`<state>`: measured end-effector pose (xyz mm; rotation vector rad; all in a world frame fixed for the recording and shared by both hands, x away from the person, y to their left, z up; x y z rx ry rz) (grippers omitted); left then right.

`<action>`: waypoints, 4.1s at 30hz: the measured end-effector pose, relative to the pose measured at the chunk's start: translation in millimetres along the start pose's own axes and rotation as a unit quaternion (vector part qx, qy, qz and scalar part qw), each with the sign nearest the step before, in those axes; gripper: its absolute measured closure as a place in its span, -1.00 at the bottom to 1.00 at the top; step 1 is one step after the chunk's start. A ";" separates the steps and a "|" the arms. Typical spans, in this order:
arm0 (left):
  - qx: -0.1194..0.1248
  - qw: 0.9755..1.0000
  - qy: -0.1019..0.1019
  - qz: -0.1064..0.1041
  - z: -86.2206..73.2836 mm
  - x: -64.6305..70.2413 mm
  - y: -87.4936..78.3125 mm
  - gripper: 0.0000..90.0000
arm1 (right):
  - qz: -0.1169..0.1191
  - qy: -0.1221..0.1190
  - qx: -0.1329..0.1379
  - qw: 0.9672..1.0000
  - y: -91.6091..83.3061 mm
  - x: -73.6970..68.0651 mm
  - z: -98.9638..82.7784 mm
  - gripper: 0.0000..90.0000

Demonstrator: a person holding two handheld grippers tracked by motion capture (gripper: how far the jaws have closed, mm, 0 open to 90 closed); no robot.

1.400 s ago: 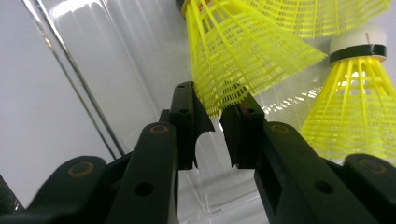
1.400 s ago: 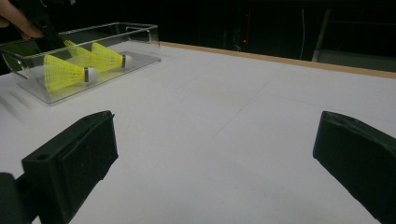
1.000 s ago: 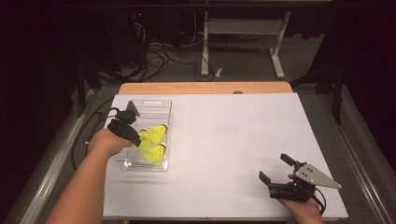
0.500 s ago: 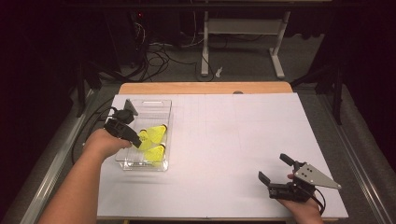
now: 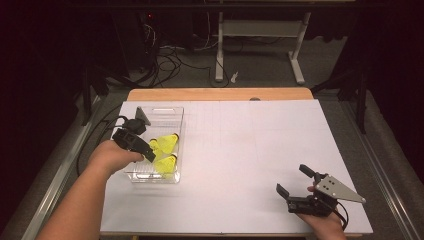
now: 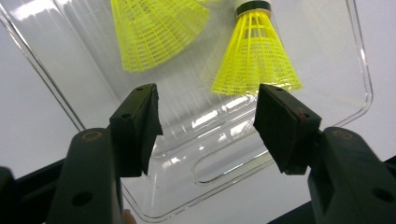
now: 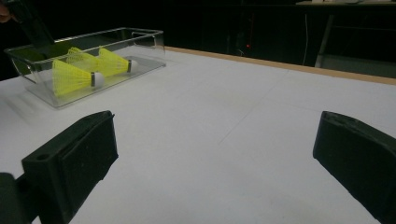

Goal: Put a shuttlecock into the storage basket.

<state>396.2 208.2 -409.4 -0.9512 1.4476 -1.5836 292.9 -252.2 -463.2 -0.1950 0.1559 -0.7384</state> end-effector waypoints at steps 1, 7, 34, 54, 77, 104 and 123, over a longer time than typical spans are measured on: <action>0.001 1.000 0.004 0.001 -0.2 2.1 0.4 -0.15 | 0.000 -0.001 0.001 1.000 0.0 -0.1 0.2 -0.99; 0.003 1.000 0.012 0.010 0.6 11.1 2.7 -0.40 | 0.000 0.000 0.001 1.000 0.1 -0.5 0.4 -0.99; 0.009 1.000 0.005 0.016 -3.0 15.8 10.3 -0.98 | 0.000 0.000 0.001 1.000 0.5 -0.8 -0.1 -0.99; 0.144 0.990 -0.012 0.003 -18.9 14.8 22.1 -0.98 | 0.000 -0.001 -0.001 1.000 1.2 -1.6 -0.2 -0.99; 0.349 0.937 0.000 -0.009 -48.0 22.9 37.3 -0.98 | -0.010 0.009 0.000 1.000 0.7 -0.4 -1.3 -0.99; 0.482 0.875 0.035 -0.038 -97.7 37.9 44.6 -0.99 | -0.046 0.013 0.001 0.999 -2.9 8.6 -3.7 -0.99; 0.507 0.859 0.040 -0.058 -104.1 41.9 43.8 -0.99 | -0.040 0.007 0.008 0.999 -2.3 6.5 -2.0 -0.99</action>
Point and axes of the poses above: each handheld gripper's, and its own axes: y roughly forward along the jaws, z roughly out of its top, x roughly to its right, the point moved 5 cm from there along y, roughly forward along the jaws, and after that the axes turned 10 degrees about z, right-handed, at the moved point
